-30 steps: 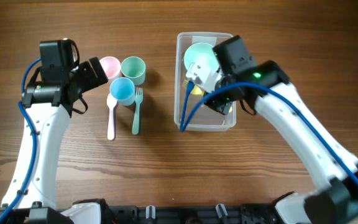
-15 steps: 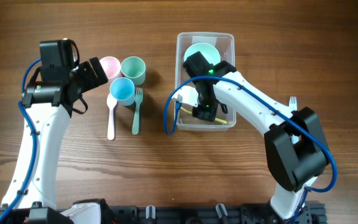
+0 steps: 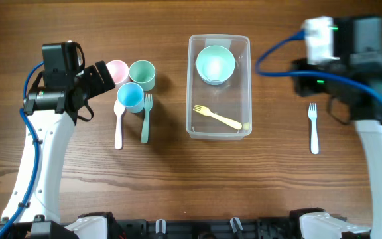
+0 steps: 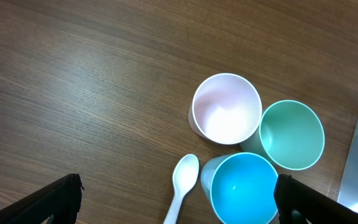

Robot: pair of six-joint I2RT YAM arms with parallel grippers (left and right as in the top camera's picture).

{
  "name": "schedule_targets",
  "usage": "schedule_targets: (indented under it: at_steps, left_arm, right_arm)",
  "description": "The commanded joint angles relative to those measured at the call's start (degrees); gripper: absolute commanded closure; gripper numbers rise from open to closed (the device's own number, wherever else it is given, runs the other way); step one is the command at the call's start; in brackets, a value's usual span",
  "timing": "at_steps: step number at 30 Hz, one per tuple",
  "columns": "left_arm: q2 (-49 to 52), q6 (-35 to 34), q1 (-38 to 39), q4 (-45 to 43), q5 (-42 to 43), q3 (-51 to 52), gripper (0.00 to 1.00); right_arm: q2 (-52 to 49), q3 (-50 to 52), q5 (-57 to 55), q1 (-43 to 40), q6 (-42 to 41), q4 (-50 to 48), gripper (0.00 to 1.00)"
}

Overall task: Pack container
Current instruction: 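Grasp the white fork handle with the right gripper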

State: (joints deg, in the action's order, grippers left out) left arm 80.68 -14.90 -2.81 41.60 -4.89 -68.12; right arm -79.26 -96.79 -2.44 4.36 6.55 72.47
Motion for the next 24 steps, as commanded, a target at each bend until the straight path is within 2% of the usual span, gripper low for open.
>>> schedule_targets:
  at_steps: [1, 4, 8, 11, 14, 18, 19, 21, 22, 24]
  left_arm:
    - [0.1, 0.8, -0.5, -0.2, -0.6, -0.9, 0.0]
    - [0.1, 0.8, -0.5, -0.2, -0.6, -0.9, 0.0]
    - [0.1, 0.8, -0.5, -0.2, -0.6, -0.9, 0.0]
    - [0.1, 0.8, -0.5, -0.2, -0.6, -0.9, 0.0]
    - [0.1, 0.8, -0.5, -0.2, -0.6, -0.9, 0.0]
    - [0.1, 0.8, -0.5, -0.2, -0.6, -0.9, 0.0]
    - [0.1, 0.8, -0.5, -0.2, -0.6, -0.9, 0.0]
    - [0.1, 0.8, -0.5, -0.2, -0.6, -0.9, 0.0]
    - [0.1, 0.8, -0.5, -0.2, -0.6, -0.9, 0.0]
    - [0.1, 0.8, -0.5, -0.2, -0.6, -0.9, 0.0]
  right_arm:
    - [-1.0, 7.7, 4.4, -8.7, -2.9, -1.2, 0.35]
    - [-1.4, 23.2, 5.3, -14.4, -3.8, -10.3, 0.28]
    - [-6.6, 40.1, 5.9, -21.7, -4.7, -20.7, 0.3]
    - [-11.8, 41.9, 5.9, -23.4, -5.7, -25.0, 0.27]
    - [-17.5, 41.9, 5.0, -23.4, -5.7, -29.3, 0.33]
    - [-23.8, 41.9, -0.2, -23.4, -5.1, -33.1, 0.36]
    - [-24.5, 41.9, -0.4, -23.4, -5.1, -33.7, 0.4]
    - [-25.0, 41.9, -0.3, -23.4, -5.2, -34.5, 0.63]
    - [-25.0, 41.9, -0.4, -23.4, -5.2, -34.7, 0.69]
    - [-25.0, 41.9, -0.3, -23.4, -5.2, -35.1, 0.69]
